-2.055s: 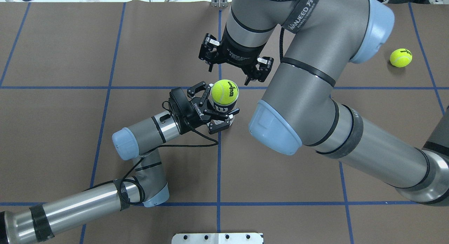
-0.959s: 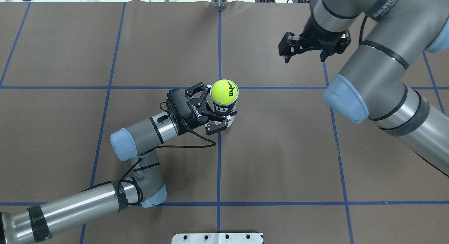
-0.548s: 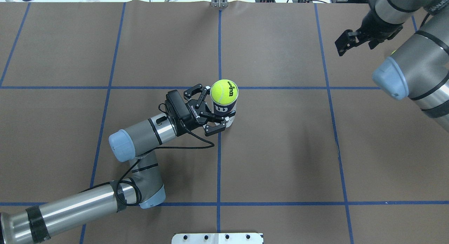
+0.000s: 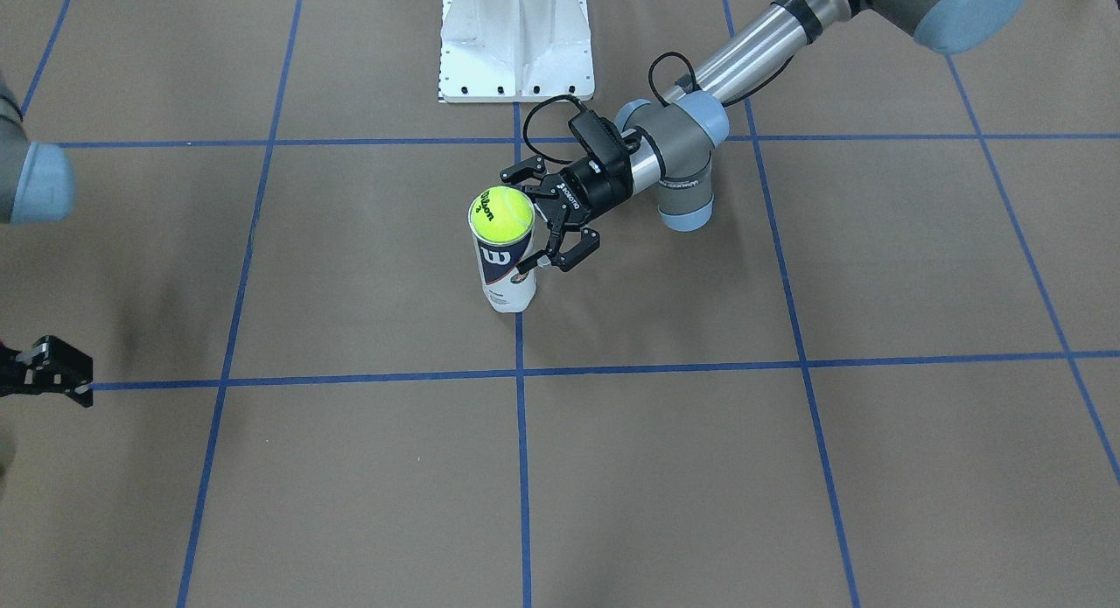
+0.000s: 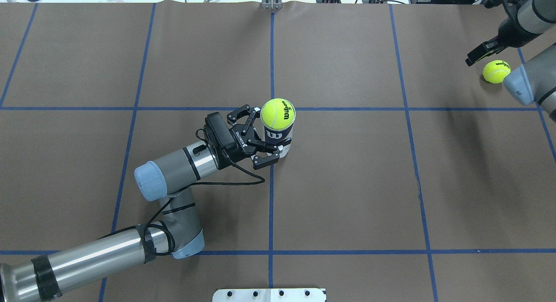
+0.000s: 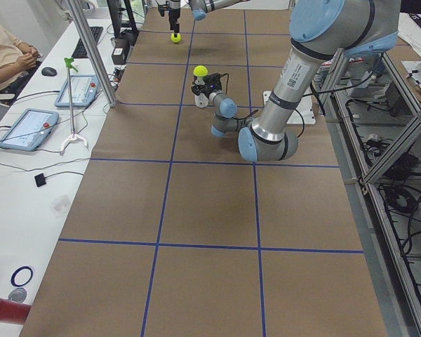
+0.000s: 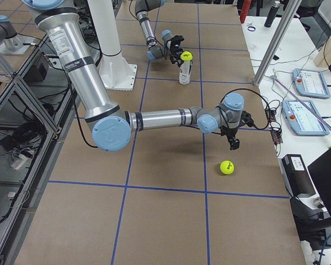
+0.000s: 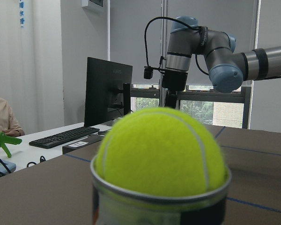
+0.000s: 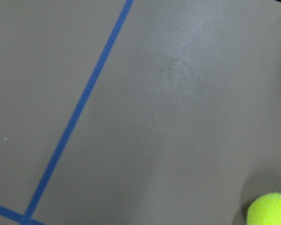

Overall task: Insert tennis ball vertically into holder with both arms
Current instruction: 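Move the right gripper back toward the second yellow tennis ball, then grasp the second yellow tennis ball with the right gripper, then carry the second ball above the can with the right gripper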

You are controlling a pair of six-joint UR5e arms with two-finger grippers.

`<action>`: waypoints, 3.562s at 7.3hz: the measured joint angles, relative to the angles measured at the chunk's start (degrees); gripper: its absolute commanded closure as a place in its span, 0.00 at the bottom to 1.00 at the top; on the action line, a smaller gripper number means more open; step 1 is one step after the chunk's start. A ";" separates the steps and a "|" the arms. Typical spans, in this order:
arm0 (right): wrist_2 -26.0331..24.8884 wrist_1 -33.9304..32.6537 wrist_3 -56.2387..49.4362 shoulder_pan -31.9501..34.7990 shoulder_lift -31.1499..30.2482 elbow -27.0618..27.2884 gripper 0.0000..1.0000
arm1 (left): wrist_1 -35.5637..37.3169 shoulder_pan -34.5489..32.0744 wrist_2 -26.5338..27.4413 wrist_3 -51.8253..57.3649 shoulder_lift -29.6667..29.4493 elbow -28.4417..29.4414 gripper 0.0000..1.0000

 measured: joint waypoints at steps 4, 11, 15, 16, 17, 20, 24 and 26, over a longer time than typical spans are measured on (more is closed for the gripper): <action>-6.90 1.30 -6.41 0.05 0.06 -5.36 0.01 | -0.03 0.00 0.00 -0.02 0.03 0.00 0.01; -14.01 0.23 -4.10 -2.86 0.38 -6.20 1.00 | -0.12 0.21 0.00 -0.15 0.03 0.00 0.01; 3.98 -17.65 8.47 2.48 3.38 9.91 1.00 | -0.10 0.25 0.00 -0.14 0.03 0.00 0.01; 8.26 -18.84 17.80 1.94 3.59 15.10 1.00 | -0.06 0.26 0.00 -0.16 0.03 0.00 0.01; 10.74 -19.35 28.62 0.07 3.98 20.96 1.00 | -0.04 0.26 0.00 -0.15 0.03 0.00 0.01; 11.59 -20.24 59.77 -8.48 8.59 34.79 1.00 | -0.03 0.27 0.00 -0.13 0.01 0.00 0.01; 2.78 -37.06 69.36 -19.79 18.33 42.94 1.00 | -0.01 0.52 0.07 -0.18 -0.23 0.00 0.01; -1.33 -44.62 69.86 -23.92 22.47 43.64 1.00 | 0.05 0.52 0.09 -0.18 -0.30 0.00 0.01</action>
